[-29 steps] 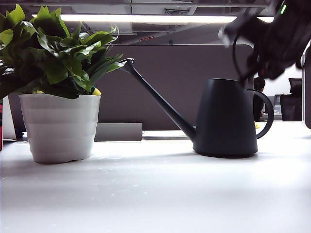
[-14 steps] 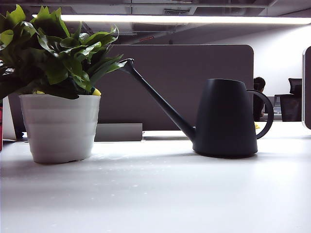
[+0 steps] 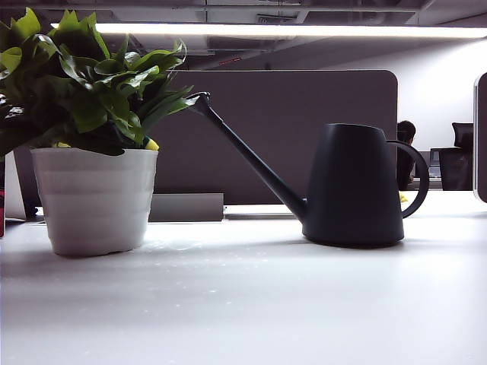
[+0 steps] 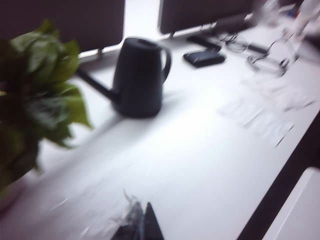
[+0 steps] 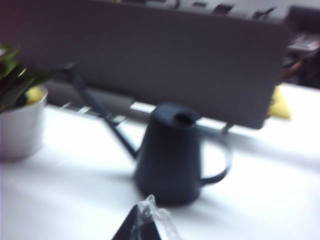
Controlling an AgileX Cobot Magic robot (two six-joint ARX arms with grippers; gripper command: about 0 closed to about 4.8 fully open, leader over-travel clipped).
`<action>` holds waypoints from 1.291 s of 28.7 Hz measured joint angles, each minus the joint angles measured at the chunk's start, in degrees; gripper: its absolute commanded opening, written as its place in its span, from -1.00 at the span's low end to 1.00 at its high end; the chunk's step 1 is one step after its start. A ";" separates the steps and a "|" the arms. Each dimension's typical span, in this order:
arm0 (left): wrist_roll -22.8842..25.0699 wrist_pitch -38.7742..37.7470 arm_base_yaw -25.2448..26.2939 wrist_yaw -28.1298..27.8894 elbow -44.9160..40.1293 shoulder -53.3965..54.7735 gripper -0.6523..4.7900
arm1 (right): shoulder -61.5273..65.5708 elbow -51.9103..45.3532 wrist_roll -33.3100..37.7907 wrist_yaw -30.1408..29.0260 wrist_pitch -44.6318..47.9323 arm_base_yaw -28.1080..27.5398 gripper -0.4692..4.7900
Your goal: Pick up the watering can from the table, water the potted plant, and put the can back.
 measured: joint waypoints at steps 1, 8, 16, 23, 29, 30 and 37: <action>-1.20 4.22 0.00 0.90 -2.86 0.02 -0.78 | 0.26 -1.86 0.63 -0.81 0.15 0.02 -0.84; -7.56 31.63 0.00 -3.78 -28.52 0.20 -0.78 | 0.33 -22.67 1.77 -2.78 12.94 0.02 -0.84; -8.57 31.19 0.00 -6.23 -35.56 0.09 -0.78 | 0.28 -26.43 12.00 -1.86 15.30 0.00 -0.81; -8.61 29.31 0.02 -4.90 -35.56 0.09 -0.78 | 0.28 -26.43 12.22 -1.77 15.45 0.00 -0.58; -8.61 27.41 1.53 -4.81 -35.56 -4.09 -0.78 | 0.11 -26.43 12.22 -1.64 15.43 -0.11 -0.58; -8.59 27.85 3.85 -4.42 -35.45 -6.67 -0.78 | -1.29 -26.43 12.22 -1.95 15.41 -1.38 -0.58; -8.61 28.02 29.24 -3.39 -35.50 -9.84 -0.78 | -1.33 -26.45 12.22 -1.81 15.50 -18.91 -0.58</action>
